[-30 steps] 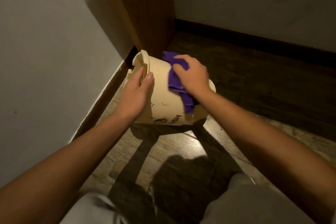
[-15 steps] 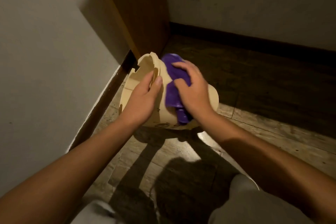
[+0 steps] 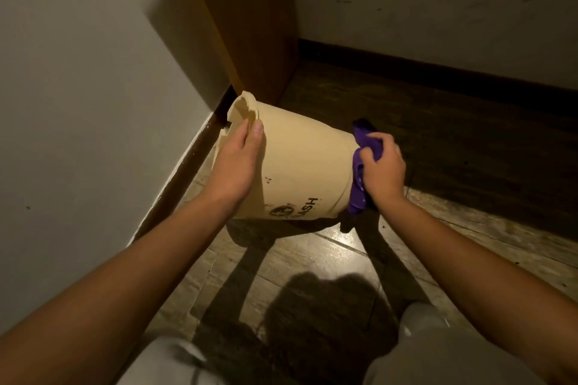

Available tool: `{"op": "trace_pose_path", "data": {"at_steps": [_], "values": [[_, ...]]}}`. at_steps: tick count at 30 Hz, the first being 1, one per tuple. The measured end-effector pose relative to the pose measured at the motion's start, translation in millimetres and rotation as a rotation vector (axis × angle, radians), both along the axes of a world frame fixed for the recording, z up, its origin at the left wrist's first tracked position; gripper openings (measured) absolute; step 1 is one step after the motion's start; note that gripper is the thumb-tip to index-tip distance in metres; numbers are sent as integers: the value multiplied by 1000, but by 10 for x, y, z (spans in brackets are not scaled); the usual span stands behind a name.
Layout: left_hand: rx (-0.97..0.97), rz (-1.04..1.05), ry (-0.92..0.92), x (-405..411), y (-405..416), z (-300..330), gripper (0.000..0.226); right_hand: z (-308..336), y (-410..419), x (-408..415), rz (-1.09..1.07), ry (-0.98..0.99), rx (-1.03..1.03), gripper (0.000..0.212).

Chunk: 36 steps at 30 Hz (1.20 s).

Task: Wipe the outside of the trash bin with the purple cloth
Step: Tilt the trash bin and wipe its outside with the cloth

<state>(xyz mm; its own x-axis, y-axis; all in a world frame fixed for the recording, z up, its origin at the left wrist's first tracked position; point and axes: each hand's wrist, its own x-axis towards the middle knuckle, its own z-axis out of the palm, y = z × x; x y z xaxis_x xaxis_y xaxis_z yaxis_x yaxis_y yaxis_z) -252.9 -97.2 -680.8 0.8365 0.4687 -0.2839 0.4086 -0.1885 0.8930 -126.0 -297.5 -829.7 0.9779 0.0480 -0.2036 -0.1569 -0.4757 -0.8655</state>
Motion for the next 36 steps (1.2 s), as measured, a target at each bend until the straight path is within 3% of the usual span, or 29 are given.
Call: {"op": "trace_pose_path", "data": {"at_steps": [3,6,10,15,20,26,29,32,34,36], "values": [[-38,-38,14,38,-91,17,37,135,-185,242,-86,227,-13,42],[-31,-82,9,67,-111,18,21,509,-179,248,-88,9,33,35],[-21,-63,24,119,-104,-5,47,975,249,-115,146,-252,212,34],[4,2,4,147,29,-3,38,820,696,-609,409,-342,68,45],[-30,73,19,66,143,-57,29,361,461,-321,216,-240,-3,33],[43,70,-16,99,85,-93,41,72,-40,151,70,-42,-184,26],[173,90,-84,72,-61,-131,30,124,-149,114,-5,-30,-122,32],[193,110,-125,85,-33,-101,31,316,-75,18,-21,-151,-4,34],[133,-25,-92,52,68,-104,33,475,18,27,8,-220,70,34],[104,-247,-20,-69,133,-164,51,602,101,82,30,-217,138,34]]}}
